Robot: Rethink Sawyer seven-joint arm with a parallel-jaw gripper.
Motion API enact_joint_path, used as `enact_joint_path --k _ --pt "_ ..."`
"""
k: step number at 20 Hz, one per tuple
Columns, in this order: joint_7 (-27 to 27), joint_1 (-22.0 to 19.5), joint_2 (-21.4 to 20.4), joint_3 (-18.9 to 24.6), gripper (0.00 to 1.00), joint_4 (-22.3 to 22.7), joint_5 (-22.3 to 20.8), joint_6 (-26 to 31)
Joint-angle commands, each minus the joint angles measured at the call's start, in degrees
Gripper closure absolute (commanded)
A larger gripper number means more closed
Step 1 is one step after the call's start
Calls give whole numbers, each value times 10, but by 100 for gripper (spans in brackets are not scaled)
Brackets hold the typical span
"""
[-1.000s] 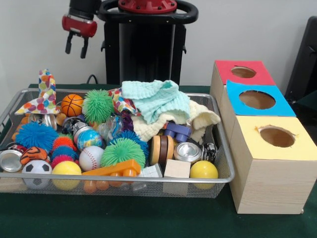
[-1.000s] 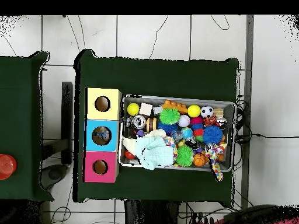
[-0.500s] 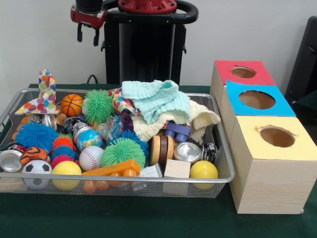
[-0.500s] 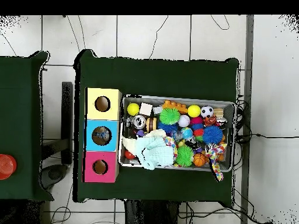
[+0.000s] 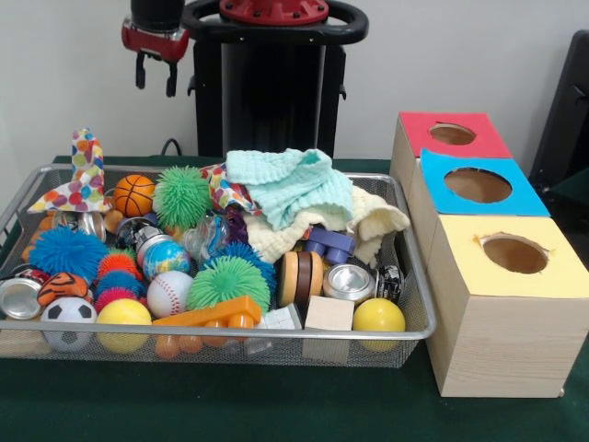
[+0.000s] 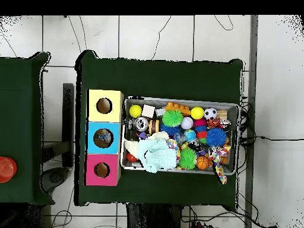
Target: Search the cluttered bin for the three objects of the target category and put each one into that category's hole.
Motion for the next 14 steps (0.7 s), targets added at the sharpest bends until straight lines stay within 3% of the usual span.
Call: enact_joint_path --k 1,14 --pt "89 2 9 108 0 -90 57 -14" --pt "96 33 71 111 0 -116 119 -52"
